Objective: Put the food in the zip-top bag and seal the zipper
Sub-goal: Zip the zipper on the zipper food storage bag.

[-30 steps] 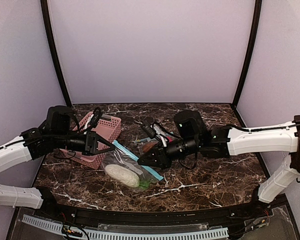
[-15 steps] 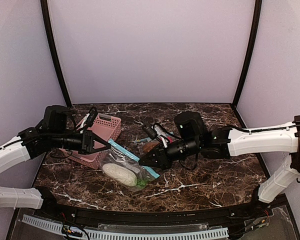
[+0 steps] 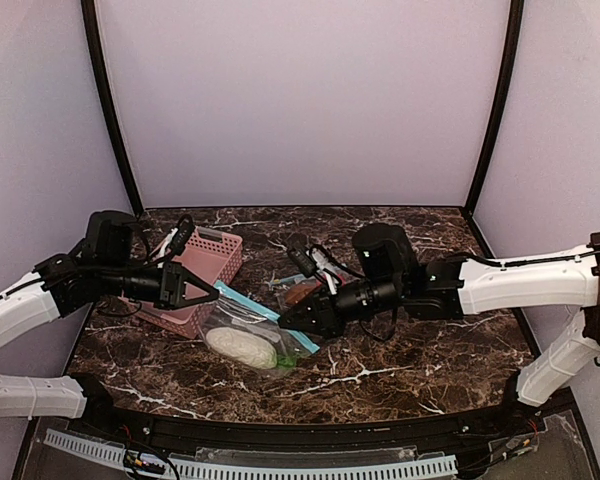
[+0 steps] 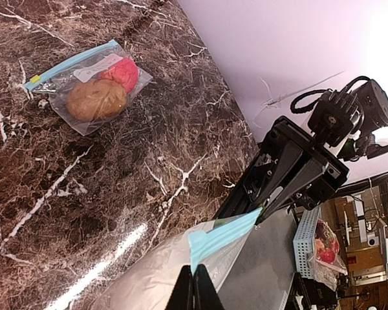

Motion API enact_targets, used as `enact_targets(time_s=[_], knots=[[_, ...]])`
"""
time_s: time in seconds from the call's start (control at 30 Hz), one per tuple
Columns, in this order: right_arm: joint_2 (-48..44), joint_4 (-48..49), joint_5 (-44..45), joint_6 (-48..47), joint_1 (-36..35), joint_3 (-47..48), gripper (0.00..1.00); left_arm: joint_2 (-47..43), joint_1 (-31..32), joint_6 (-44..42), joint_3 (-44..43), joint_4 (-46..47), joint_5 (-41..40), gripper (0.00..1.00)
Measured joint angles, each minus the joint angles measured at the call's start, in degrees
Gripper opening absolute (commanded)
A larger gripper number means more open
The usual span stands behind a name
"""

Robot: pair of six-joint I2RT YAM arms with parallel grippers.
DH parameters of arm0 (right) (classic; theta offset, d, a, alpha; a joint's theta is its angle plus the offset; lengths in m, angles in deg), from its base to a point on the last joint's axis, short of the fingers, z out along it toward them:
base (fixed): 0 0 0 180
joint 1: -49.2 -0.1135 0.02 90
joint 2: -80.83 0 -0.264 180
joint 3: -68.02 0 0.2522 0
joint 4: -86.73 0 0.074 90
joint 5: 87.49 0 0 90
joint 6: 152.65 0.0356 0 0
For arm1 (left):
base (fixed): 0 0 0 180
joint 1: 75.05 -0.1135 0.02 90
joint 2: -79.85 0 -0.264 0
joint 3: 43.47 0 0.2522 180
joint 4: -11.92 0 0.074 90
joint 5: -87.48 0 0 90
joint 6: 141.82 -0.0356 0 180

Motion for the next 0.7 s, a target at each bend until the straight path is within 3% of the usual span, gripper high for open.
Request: enact_targets(time_s=[0.37, 0.7], knots=[[1.3, -4.5, -0.7, -1.3, -0.7, 2.4, 0.0, 2.2, -1.6, -6.5, -2.6, -0.8, 7.0, 0.01], [5.5, -8.5, -1.5, -3.3, -2.7, 5.6, 0.0, 5.7, -2.1, -11.3, -4.3, -3.3, 6.4, 0.01]])
